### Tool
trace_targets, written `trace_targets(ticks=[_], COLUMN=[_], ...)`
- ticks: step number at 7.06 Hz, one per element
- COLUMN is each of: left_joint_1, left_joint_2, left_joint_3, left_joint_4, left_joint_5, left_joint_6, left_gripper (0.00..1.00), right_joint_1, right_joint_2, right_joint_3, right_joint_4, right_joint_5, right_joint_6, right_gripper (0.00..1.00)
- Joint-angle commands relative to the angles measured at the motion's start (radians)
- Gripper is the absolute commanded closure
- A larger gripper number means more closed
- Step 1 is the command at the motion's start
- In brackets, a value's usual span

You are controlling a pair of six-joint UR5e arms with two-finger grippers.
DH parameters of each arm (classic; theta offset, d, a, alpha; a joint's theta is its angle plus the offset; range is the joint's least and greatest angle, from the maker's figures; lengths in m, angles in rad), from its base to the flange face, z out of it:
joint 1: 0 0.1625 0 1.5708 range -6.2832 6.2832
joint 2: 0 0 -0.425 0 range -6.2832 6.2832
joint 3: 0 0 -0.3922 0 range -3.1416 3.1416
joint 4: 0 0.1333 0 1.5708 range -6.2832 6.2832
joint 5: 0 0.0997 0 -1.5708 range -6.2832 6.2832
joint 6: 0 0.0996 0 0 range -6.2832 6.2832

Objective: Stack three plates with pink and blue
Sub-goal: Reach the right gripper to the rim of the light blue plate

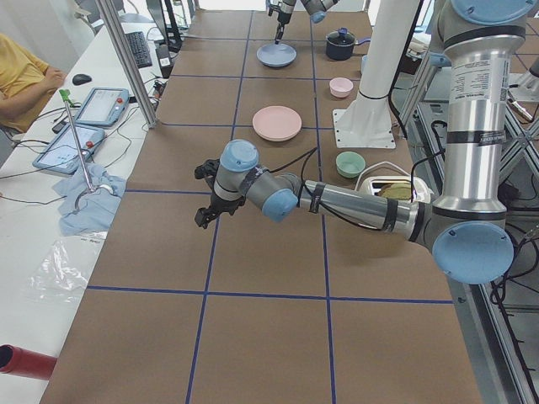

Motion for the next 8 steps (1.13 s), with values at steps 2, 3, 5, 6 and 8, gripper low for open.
trace_targets(ticks=[2, 3, 5, 6, 8], left_joint_1=[0.000, 0.000, -0.002, -0.012, -0.041], left_joint_2=[0.000, 0.000, 0.000, 0.000, 0.051], left_joint_3=[-0.001, 0.001, 0.001, 0.002, 0.042], left_joint_4=[0.000, 0.000, 0.000, 0.000, 0.003], left_joint_5=[0.000, 0.000, 0.000, 0.000, 0.003], left_joint_6=[0.000, 0.000, 0.000, -0.008, -0.006], left_gripper=[0.00, 0.00, 0.00, 0.00, 0.00], right_joint_1=[-0.021, -0.019, -0.019, -0.018, -0.018], right_joint_2=[0.013, 0.016, 0.054, 0.097, 0.191], right_joint_3=[-0.027, -0.031, -0.027, -0.019, -0.025], right_joint_4=[0.002, 0.004, 0.007, 0.007, -0.010], right_joint_5=[-0.003, -0.004, -0.007, 0.000, 0.008], right_joint_6=[0.008, 0.009, 0.009, 0.008, 0.009], right_gripper=[0.50, 0.64, 1.00, 1.00, 1.00])
